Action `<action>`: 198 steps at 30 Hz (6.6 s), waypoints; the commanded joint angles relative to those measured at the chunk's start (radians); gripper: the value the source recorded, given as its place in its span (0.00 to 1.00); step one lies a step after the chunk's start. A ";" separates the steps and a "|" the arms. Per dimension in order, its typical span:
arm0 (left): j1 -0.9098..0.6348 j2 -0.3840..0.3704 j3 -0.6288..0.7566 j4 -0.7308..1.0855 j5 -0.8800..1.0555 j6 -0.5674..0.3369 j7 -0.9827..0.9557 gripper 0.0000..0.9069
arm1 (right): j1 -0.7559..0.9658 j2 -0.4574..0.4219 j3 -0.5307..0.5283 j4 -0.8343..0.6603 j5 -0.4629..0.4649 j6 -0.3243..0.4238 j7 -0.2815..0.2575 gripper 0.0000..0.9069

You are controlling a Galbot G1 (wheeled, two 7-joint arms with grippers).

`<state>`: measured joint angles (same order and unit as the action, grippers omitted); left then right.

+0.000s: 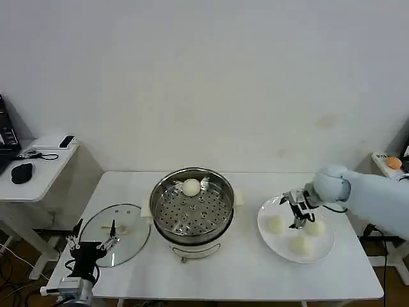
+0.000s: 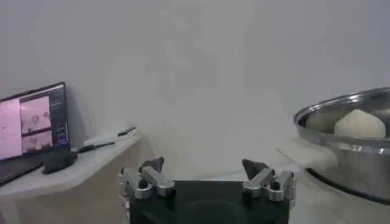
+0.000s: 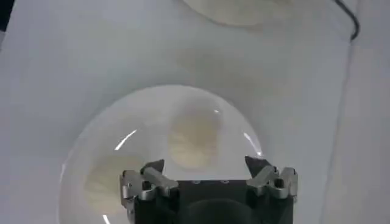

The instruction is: Take steamed baozi put them in steamer then cover it.

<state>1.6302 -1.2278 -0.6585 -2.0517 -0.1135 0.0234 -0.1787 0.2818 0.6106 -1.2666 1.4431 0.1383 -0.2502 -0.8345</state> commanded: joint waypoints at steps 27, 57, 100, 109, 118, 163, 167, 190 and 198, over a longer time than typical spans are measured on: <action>-0.001 -0.001 -0.017 0.012 -0.002 -0.002 -0.001 1.00 | -0.172 0.155 0.124 -0.211 -0.066 -0.032 -0.038 0.77; 0.003 0.017 -0.020 -0.010 -0.006 0.001 0.000 1.00 | 0.391 0.199 -0.051 -0.042 0.178 -0.077 -0.031 0.70; -0.002 -0.002 -0.052 -0.002 -0.016 -0.020 0.001 1.00 | 0.188 0.838 -0.064 -0.240 0.675 -0.476 0.196 0.70; -0.008 -0.003 -0.043 0.006 -0.012 -0.022 0.000 1.00 | 0.161 0.849 -0.056 -0.271 0.654 -0.476 0.207 0.70; -0.009 -0.002 -0.041 0.006 -0.012 -0.023 0.000 1.00 | 0.167 0.844 -0.053 -0.271 0.628 -0.476 0.200 1.00; 0.003 -0.029 0.065 0.004 0.065 -0.021 -0.003 1.00 | -0.064 -0.365 0.116 0.310 -0.038 -0.184 -0.042 1.00; 0.004 -0.029 0.063 0.011 0.068 -0.021 -0.003 1.00 | -0.210 -0.331 0.230 0.251 -0.096 -0.151 -0.044 1.00; 0.015 -0.029 0.040 0.031 0.068 -0.023 -0.003 1.00 | -0.385 -0.185 0.347 0.110 -0.120 -0.130 -0.073 1.00; 0.009 -0.031 0.042 0.040 0.068 -0.024 -0.003 1.00 | -0.387 -0.159 0.352 0.067 -0.113 -0.141 -0.068 1.00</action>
<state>1.6384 -1.2587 -0.6168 -2.0124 -0.0455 -0.0001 -0.1823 -0.0673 0.4320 -0.9424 1.5484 0.0345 -0.3943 -0.9003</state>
